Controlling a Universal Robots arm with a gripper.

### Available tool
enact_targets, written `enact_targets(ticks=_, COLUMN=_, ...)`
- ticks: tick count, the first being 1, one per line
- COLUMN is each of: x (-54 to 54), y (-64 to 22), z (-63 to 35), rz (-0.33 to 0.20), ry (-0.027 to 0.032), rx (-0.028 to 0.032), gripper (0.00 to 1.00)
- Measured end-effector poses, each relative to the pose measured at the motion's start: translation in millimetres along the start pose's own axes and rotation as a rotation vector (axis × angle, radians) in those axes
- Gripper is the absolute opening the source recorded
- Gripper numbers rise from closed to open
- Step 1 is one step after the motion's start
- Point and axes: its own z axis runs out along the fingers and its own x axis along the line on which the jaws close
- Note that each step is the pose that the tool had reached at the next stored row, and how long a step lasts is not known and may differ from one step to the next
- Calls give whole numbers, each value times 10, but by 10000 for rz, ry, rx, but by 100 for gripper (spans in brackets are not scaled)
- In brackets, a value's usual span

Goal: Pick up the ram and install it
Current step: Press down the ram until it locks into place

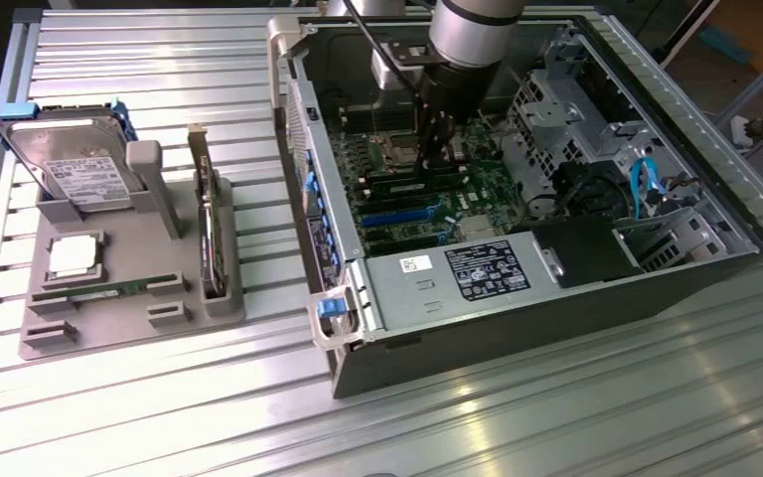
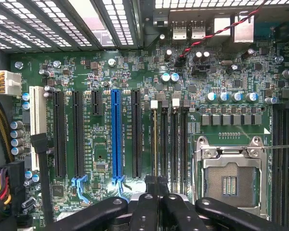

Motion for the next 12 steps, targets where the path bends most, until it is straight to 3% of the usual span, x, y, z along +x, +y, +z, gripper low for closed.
enact_targets(ticks=7, x=2, y=115, z=0, rz=2, ry=1, rx=29, gripper=11)
enact_targets(ticks=12, x=4, y=256, z=1, rz=3, ry=0, rx=76, gripper=11)
